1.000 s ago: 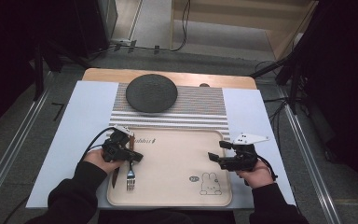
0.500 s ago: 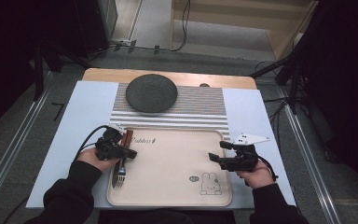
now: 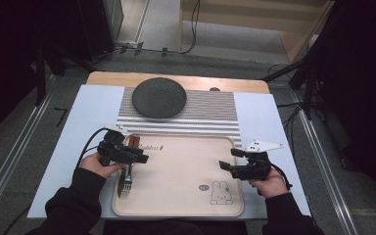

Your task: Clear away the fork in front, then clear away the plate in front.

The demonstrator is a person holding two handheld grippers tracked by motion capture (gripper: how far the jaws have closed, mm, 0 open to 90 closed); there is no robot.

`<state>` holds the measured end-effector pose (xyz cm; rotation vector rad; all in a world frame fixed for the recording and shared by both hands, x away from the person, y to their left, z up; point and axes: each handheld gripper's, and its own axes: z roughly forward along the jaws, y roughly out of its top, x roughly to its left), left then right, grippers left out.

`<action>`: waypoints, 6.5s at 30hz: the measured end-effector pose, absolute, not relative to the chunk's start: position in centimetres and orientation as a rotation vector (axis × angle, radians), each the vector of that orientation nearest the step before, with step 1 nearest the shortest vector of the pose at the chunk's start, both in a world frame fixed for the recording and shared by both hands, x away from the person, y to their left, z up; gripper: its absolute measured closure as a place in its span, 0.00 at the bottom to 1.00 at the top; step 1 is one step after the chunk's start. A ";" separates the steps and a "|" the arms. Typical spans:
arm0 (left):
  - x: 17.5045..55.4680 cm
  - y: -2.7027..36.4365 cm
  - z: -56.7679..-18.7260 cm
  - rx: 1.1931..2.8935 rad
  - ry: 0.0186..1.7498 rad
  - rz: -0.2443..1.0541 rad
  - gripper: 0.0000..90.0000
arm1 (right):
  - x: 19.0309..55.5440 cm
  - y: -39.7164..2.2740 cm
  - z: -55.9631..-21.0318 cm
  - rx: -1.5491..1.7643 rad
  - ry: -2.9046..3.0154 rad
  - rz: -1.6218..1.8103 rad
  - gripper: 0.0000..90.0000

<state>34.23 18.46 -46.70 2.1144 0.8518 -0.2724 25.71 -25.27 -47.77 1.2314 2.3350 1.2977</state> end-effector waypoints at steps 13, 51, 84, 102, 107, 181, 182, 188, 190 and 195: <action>32.7 19.9 -45.0 2.034 0.828 -0.139 0.34 | 25.9 -25.2 -47.9 1.221 2.340 1.305 0.29; 35.4 20.3 -45.1 1.974 0.874 -0.036 0.33 | 24.5 -26.5 -48.1 1.276 2.313 1.295 0.29; 40.4 14.0 -45.3 2.024 0.693 0.037 0.34 | 24.6 -26.8 -48.4 1.306 2.297 1.298 0.29; 44.4 11.7 -44.7 2.076 0.627 0.005 0.35 | 24.7 -26.8 -48.4 1.307 2.291 1.295 0.29; 45.4 11.1 -44.4 2.073 0.613 0.014 0.35 | 24.7 -26.8 -48.4 1.301 2.298 1.295 0.29; 45.4 8.2 -51.6 2.436 -0.211 1.064 0.82 | 24.5 -27.0 -48.4 1.309 2.277 1.278 0.29; 45.4 8.3 -51.7 2.427 -0.207 1.068 0.82 | 24.5 -27.0 -48.4 1.308 2.278 1.277 0.29; 44.8 7.9 -52.4 2.405 -0.235 1.175 0.85 | 24.6 -26.8 -48.4 1.303 2.287 1.274 0.29; 44.1 7.3 -52.6 2.418 -0.234 1.269 0.87 | 24.5 -26.8 -48.4 1.304 2.285 1.276 0.29; 43.2 6.9 -52.1 2.395 -0.219 1.454 0.96 | 24.5 -27.0 -48.4 1.312 2.272 1.282 0.29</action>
